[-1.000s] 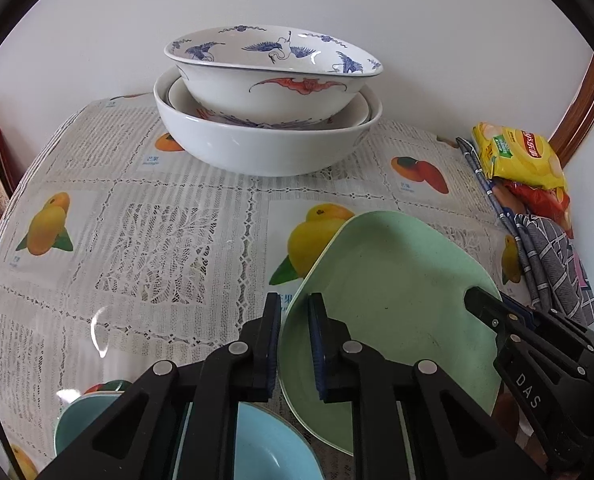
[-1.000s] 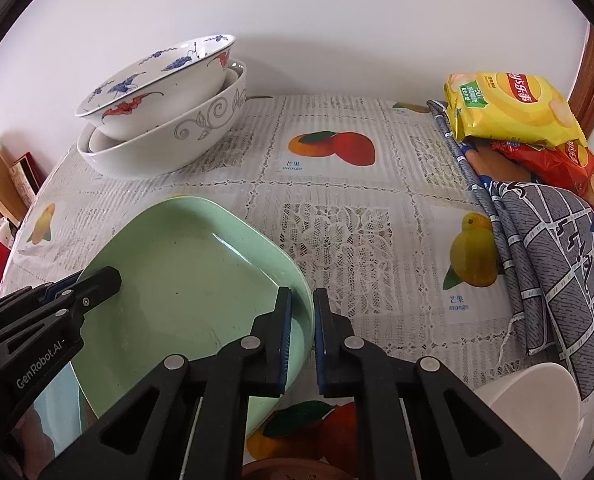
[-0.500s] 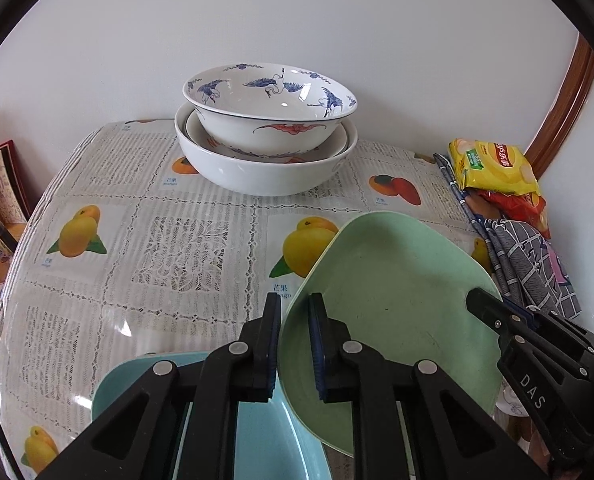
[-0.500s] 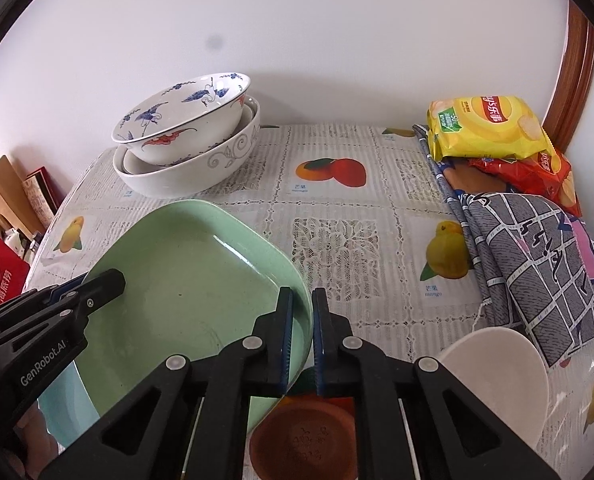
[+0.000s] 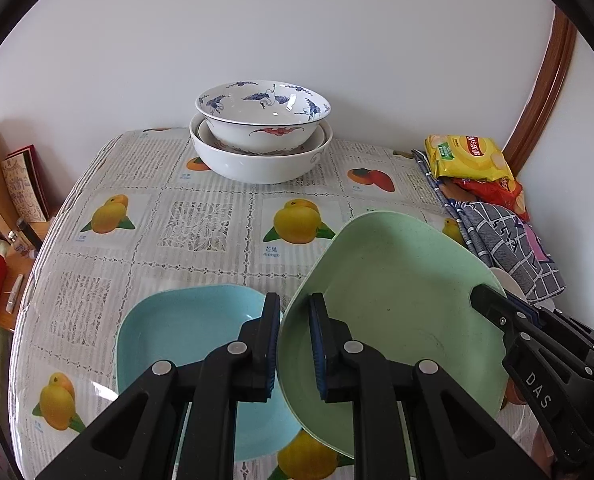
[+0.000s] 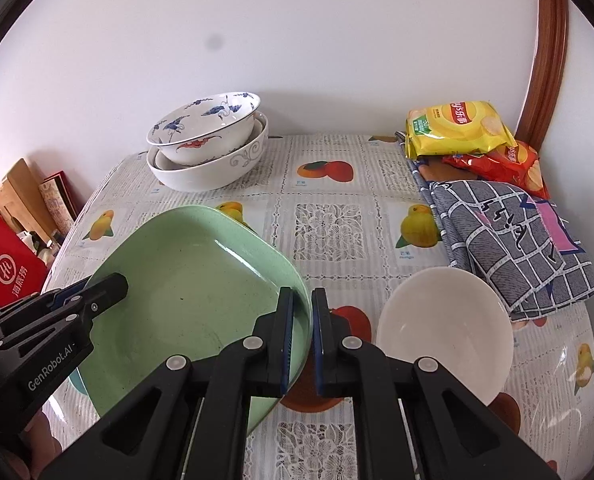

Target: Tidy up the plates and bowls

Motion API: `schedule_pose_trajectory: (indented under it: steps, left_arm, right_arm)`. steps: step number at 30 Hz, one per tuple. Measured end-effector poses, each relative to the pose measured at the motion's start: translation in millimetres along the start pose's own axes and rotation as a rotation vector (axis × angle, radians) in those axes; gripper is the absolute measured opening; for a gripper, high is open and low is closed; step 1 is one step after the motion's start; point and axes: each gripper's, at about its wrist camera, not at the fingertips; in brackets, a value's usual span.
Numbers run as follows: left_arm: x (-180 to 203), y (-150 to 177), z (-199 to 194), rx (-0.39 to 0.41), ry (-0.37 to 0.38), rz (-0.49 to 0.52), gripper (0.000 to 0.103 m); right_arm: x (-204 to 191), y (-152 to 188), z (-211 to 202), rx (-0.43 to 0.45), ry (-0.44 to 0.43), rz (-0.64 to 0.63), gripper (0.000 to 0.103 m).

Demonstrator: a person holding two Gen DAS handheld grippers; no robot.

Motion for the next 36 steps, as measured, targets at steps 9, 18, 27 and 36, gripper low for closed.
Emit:
schedule_pose_trajectory:
  steps: [9, 18, 27, 36]
  left_arm:
    - [6.4, 15.5, -16.6, 0.008, 0.011, 0.003, 0.015]
    - [1.5, 17.3, -27.9, 0.024, 0.023, -0.011, 0.015]
    - [-11.0, 19.4, -33.3, 0.03, 0.028, -0.027, 0.015]
    - [-29.2, 22.6, -36.5, 0.032, 0.015, -0.055, 0.015]
  right_arm:
    - [3.5, 12.8, -21.6, 0.018, 0.012, 0.001, 0.009]
    - [-2.9, 14.6, -35.9, 0.035, 0.016, -0.002, 0.009]
    - [-15.6, 15.8, -38.3, 0.037, 0.017, -0.018, 0.009]
    - [-34.0, 18.4, -35.6, 0.032, 0.007, -0.044, 0.009]
Point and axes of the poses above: each gripper's, at about its wrist camera, not at the fingertips, and z roughly the way its jaws point, x to its right, y to its underside, and after that the axes turned 3 degrees about y, right-handed
